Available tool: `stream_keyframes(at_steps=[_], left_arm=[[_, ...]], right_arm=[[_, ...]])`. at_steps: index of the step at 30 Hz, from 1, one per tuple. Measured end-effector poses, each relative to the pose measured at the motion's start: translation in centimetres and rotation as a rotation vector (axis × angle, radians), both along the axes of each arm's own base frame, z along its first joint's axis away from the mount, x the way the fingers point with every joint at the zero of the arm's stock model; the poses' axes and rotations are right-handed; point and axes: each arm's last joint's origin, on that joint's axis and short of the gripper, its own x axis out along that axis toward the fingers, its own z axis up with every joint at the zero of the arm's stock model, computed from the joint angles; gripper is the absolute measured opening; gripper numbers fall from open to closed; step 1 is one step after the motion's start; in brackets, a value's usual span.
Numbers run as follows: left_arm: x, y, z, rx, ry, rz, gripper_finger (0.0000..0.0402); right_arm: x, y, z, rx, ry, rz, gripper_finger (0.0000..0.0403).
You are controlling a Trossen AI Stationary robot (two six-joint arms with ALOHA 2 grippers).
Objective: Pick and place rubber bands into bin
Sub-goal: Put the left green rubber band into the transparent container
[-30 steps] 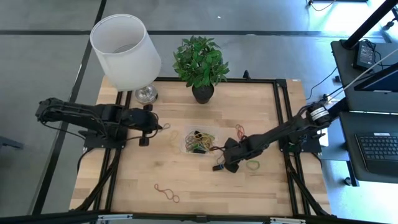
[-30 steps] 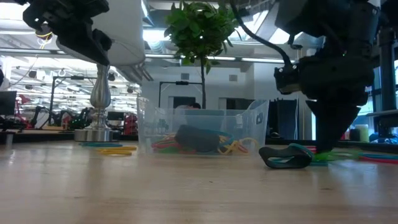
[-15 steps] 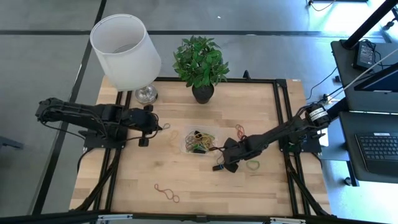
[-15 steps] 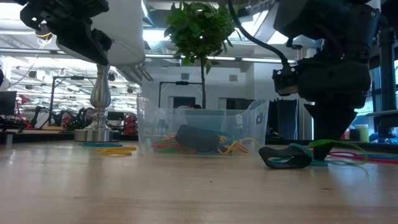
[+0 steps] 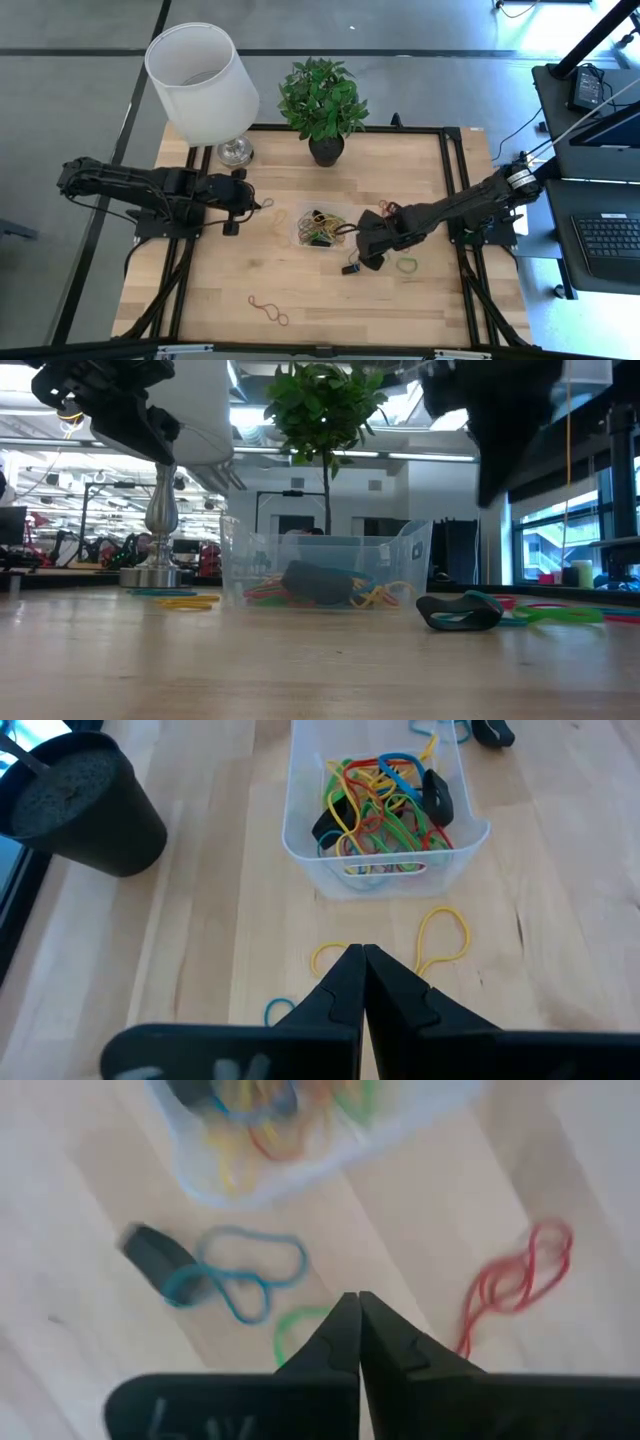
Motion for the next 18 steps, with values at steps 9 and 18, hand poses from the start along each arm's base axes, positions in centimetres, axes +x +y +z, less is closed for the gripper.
stream_keyframes(at_steps=[9,18], left_arm=[[0.0,0.0,0.0,0.000,0.000,0.000,0.0003],[0.0,0.0,0.0,-0.001,-0.001,0.001,0.0003]], right_arm=[[0.3,-0.8,0.9,-0.030,0.037,0.021,0.0015],[-1.6,-0.9,-4.1,0.104,0.139,-0.060,0.0079]])
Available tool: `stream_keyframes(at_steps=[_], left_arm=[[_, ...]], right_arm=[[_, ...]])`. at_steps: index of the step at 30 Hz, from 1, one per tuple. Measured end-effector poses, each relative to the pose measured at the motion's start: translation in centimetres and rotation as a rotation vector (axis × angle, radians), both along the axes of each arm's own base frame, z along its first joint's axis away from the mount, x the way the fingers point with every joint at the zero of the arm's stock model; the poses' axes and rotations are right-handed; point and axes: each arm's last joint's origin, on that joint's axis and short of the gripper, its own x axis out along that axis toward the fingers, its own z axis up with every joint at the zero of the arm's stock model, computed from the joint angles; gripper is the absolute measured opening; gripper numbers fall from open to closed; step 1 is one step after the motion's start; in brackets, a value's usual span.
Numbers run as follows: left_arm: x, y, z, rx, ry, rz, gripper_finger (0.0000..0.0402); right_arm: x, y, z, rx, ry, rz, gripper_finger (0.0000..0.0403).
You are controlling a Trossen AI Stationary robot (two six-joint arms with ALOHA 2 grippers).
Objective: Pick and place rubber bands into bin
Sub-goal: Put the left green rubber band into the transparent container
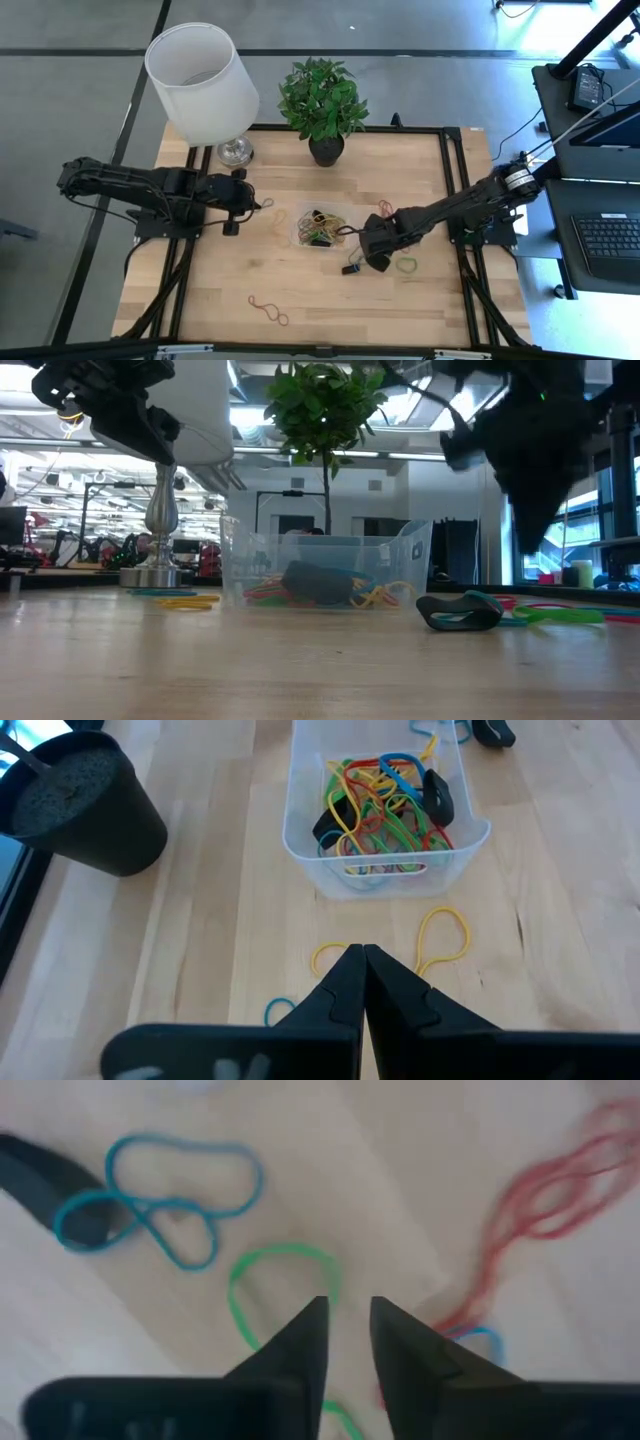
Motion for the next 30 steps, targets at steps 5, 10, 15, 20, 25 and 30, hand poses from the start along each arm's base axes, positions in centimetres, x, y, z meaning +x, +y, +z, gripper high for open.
stream_keyframes(at_steps=[5,10,15,20,25,30], left_arm=[[0.0,0.0,0.0,0.000,0.000,0.000,0.0003],[0.0,0.0,0.0,0.000,-0.001,0.000,0.0003],[0.0,0.0,0.0,-0.013,-0.002,0.012,0.0003],[0.0,0.0,0.0,-0.021,-0.003,0.019,0.0003],[0.0,0.0,0.0,-0.040,-0.006,0.036,0.0003],[0.0,0.0,0.0,-0.040,-0.006,0.037,0.0003]], right_arm=[[-0.6,-0.1,-2.4,0.045,-0.023,0.057,0.0119],[-1.0,-0.2,-3.9,0.035,-0.049,0.204,0.0130],[-1.2,-0.3,-4.9,0.011,-0.075,0.379,0.0131],[-1.5,-0.4,-5.7,-0.009,-0.118,0.469,0.0118],[-1.7,-0.5,-6.1,-0.012,-0.122,0.448,0.0062],[-1.5,-0.4,-5.7,-0.008,-0.120,0.423,0.0011]])
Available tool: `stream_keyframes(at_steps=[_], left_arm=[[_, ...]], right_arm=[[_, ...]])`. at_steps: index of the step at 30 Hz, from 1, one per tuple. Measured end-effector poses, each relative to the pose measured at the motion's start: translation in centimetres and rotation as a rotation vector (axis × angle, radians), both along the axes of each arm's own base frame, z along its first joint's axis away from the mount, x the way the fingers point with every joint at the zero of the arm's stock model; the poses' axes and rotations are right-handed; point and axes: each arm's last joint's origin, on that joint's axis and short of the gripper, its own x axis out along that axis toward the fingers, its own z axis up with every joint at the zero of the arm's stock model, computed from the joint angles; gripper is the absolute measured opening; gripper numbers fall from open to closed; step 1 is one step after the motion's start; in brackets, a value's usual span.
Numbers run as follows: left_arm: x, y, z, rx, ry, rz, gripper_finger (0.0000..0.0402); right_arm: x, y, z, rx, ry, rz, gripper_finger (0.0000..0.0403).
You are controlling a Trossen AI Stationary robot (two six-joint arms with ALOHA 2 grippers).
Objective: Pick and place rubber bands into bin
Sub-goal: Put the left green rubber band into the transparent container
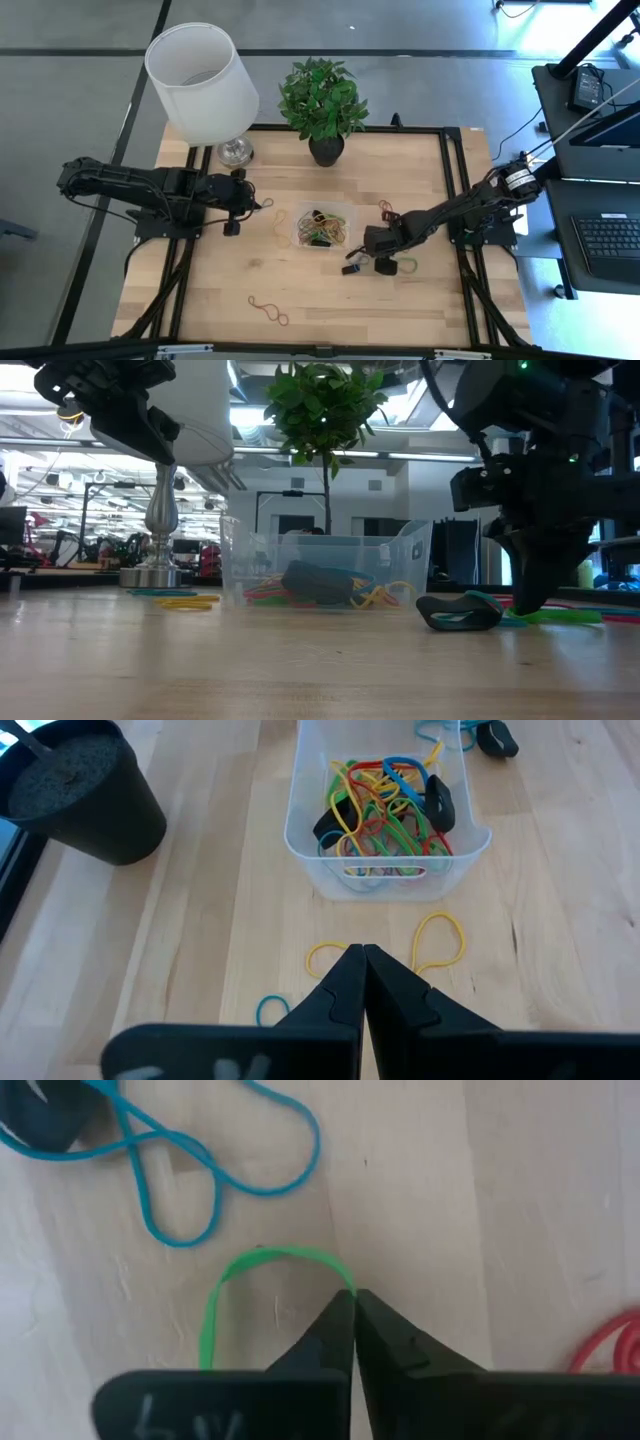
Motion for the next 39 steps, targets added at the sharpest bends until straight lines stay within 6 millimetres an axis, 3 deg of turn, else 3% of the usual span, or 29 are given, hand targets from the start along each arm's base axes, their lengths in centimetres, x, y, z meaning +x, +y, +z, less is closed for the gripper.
stream_keyframes(at_steps=[4,10,17,22,28,35,39], left_arm=[[0.0,0.0,0.0,0.000,-0.001,-0.001,0.0003],[0.0,0.0,0.0,0.004,-0.006,0.000,0.0003],[0.0,0.0,0.0,0.033,-0.003,-0.021,0.0003],[0.1,0.0,0.0,0.040,-0.001,-0.027,0.0003],[0.1,0.0,0.0,0.040,-0.002,-0.027,0.0003],[0.1,0.0,0.0,0.027,-0.003,-0.018,0.0003],[0.1,0.0,0.0,0.024,-0.003,-0.017,0.0003]], right_arm=[[0.7,0.3,1.8,0.002,0.043,0.019,0.0005],[2.1,0.7,6.7,-0.019,0.082,0.019,0.0003],[4.6,0.9,13.6,-0.118,-0.112,-0.013,0.0002],[6.8,-0.2,16.1,-0.139,-0.194,-0.027,0.0001],[10.9,-1.9,14.7,-0.179,-0.163,-0.024,0.0001],[15.5,-3.3,10.7,-0.168,-0.070,0.019,0.0000],[16.8,-3.9,8.1,-0.161,-0.010,0.022,0.0000]])
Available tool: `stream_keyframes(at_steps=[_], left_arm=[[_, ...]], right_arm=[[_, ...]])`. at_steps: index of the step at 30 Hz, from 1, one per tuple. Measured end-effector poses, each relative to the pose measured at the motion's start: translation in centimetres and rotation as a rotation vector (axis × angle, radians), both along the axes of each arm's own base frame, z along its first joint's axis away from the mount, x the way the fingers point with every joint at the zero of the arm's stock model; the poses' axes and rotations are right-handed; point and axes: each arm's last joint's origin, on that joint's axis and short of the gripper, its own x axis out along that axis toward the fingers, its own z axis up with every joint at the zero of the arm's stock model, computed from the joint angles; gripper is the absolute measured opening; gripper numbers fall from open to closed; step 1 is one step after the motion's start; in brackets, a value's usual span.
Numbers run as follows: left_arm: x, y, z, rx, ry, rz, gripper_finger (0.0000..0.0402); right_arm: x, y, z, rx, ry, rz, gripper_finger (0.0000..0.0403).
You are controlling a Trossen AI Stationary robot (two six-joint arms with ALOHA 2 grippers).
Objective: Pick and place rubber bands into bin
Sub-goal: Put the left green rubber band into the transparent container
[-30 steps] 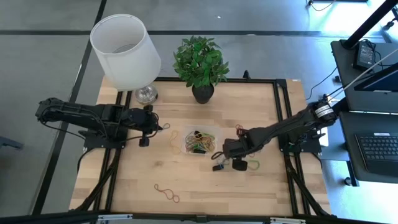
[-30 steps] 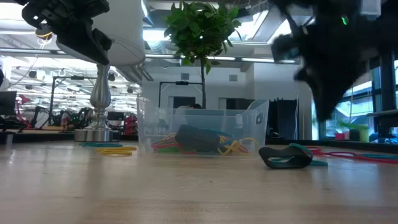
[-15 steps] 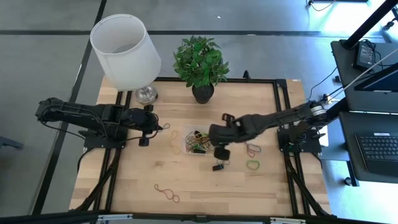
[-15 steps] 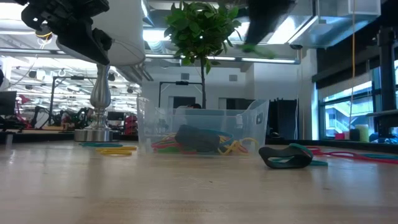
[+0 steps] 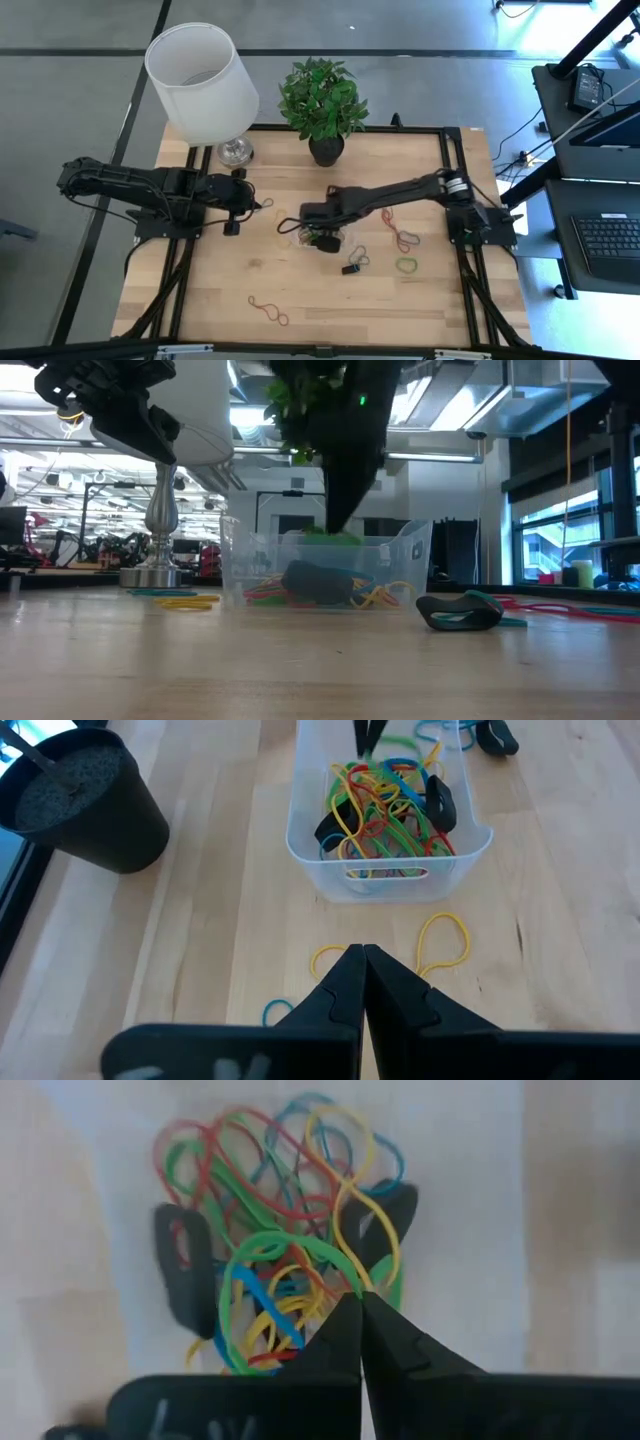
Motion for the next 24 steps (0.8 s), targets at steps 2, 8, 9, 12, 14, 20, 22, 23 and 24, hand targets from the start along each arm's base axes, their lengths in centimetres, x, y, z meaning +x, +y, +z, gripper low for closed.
stream_keyframes(at_steps=[2,8,9,12,14,20,22,23,24], left_arm=[[0.0,0.0,0.0,0.000,0.000,0.000,0.0003],[0.0,0.0,0.0,-0.001,0.000,0.000,0.0003],[0.0,0.0,0.0,-0.001,0.000,0.000,0.0003],[0.0,0.0,0.0,-0.001,0.000,0.000,0.0003],[0.0,0.0,0.0,-0.001,0.000,0.001,0.0003],[0.0,0.0,0.0,-0.001,0.000,0.000,0.0003],[0.0,0.0,0.0,-0.001,0.000,0.000,0.0003],[0.0,0.0,0.0,-0.001,0.000,0.001,0.0003],[0.0,0.0,0.0,-0.001,0.000,0.000,0.0003]], right_arm=[[0.4,0.0,-1.3,0.004,0.028,0.000,0.0000],[0.9,0.2,-3.4,0.035,0.078,0.046,0.0000],[0.9,0.3,-3.5,0.035,0.078,0.049,0.0000],[1.0,0.2,-3.5,0.036,0.072,0.044,0.0002],[1.0,0.2,-3.4,0.036,0.063,0.045,0.0009],[1.0,0.2,-3.2,0.042,0.056,0.025,0.0052],[1.0,0.2,-3.2,0.042,0.056,0.024,0.0068],[1.0,0.2,-3.2,0.042,0.056,0.024,0.0077],[1.0,0.2,-3.2,0.042,0.056,0.024,0.0085]])
